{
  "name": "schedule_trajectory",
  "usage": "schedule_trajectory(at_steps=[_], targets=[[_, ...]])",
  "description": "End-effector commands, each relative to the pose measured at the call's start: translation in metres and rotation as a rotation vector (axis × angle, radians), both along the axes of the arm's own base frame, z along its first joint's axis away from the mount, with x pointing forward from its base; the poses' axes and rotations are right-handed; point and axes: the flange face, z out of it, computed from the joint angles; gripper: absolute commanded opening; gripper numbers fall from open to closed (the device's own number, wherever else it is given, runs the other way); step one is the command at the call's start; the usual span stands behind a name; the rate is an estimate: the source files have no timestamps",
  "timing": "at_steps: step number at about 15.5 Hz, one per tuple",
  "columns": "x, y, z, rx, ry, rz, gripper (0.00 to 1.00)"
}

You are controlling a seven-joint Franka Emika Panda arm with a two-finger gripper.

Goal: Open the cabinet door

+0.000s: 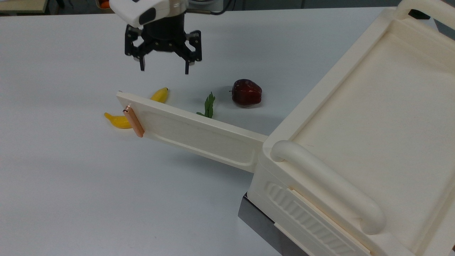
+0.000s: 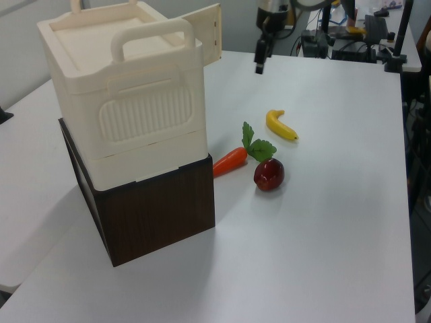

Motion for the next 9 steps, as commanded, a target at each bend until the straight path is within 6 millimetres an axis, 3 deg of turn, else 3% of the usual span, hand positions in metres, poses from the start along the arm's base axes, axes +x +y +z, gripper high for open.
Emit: schedule_trajectory(at_steps=[1, 5, 9], targets=[[-0.051, -0.026, 0.016, -0.005, 0.090, -0.022, 1.00], [-0.086, -0.051, 0.033, 0.003, 0.155, -0.074, 1.00], [-0.095, -0.059, 0.037, 0.057, 0.188, -0.106, 1.00]])
